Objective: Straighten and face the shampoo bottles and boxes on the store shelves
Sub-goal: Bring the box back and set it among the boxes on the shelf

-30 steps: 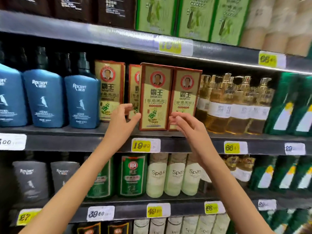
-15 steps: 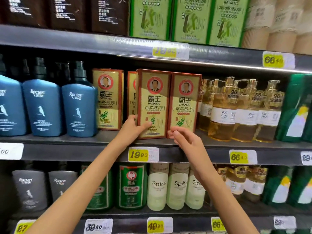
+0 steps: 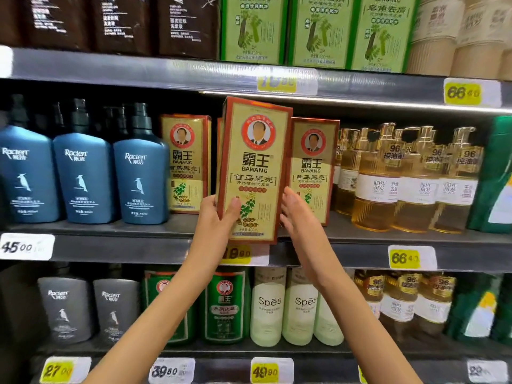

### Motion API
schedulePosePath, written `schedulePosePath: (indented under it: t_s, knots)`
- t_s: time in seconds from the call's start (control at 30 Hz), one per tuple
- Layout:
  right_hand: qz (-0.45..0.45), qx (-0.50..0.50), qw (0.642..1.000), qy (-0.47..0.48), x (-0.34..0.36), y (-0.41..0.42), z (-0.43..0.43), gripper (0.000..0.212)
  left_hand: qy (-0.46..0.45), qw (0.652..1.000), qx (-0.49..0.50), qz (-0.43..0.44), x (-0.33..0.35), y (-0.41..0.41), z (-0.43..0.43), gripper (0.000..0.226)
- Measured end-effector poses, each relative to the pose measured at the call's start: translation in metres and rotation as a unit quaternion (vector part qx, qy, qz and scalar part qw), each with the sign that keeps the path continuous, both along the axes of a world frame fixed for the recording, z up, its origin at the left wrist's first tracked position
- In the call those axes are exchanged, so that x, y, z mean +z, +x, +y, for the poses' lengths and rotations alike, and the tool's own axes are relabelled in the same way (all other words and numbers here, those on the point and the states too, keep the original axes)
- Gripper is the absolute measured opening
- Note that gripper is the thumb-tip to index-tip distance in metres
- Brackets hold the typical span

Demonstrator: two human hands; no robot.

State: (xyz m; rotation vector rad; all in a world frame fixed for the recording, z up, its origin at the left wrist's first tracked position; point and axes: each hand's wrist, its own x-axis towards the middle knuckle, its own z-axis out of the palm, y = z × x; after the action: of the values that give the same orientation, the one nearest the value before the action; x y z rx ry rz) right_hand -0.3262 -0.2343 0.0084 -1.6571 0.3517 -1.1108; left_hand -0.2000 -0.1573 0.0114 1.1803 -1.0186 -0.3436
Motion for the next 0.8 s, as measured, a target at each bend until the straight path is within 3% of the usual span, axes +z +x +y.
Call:
schedulePosePath:
  t_s: [0.1,0.2,0.3,0.43,0.53,0.67,0.73,0.8]
  knots:
    - [-0.041,0.119,0.992,0.025,0.006,-0.003,0.005,0.033,0.000,0.997,-0.074,-0.002,-0.003,-0.007,0.020,0.053]
    - [-0.069,0.174,0.981,0.042,0.007,-0.012,0.012,0.028,0.017,0.992,-0.125,0.015,-0.004,-0.013,0.032,0.058]
    - [-0.094,0.153,0.983,0.048,0.007,-0.014,0.016,0.035,0.039,0.990,-0.132,-0.028,-0.001,-0.013,0.035,0.058]
    - [-0.092,0.083,0.992,0.039,0.002,-0.012,0.022,0.045,0.017,0.992,0.031,-0.123,-0.009,-0.024,0.038,0.054]
    - [-0.104,0.065,0.992,0.029,-0.002,-0.012,0.028,0.052,-0.013,0.985,0.033,-0.167,-0.024,-0.039,0.046,0.061]
    - [-0.131,0.161,0.973,0.099,-0.009,-0.018,0.036,0.053,0.054,0.972,0.020,-0.226,-0.026,-0.044,0.042,0.098]
    - [-0.119,0.192,0.968,0.106,-0.012,-0.022,0.038,0.057,0.067,0.976,0.024,-0.206,-0.023,-0.041,0.040,0.114]
    - [-0.090,0.196,0.974,0.072,-0.014,-0.025,0.040,0.053,0.050,0.985,0.023,-0.166,-0.018,-0.035,0.040,0.103]
